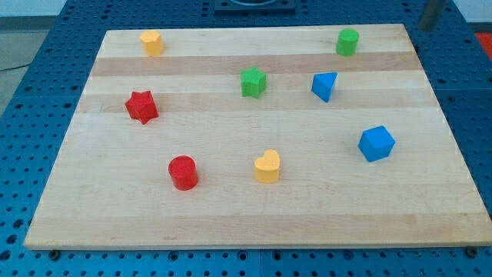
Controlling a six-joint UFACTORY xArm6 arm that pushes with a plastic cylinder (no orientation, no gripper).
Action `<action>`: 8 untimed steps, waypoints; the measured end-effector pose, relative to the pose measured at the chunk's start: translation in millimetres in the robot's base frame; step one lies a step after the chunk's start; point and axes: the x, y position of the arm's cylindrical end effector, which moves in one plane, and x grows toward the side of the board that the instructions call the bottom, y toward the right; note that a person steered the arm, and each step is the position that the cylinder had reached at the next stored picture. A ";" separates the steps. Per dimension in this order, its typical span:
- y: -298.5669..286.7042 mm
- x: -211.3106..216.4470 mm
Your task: Move the arm to the top left of the blue cube
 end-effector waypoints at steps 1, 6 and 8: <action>-3.3 0.5; -77.1 124.9; -77.6 126.6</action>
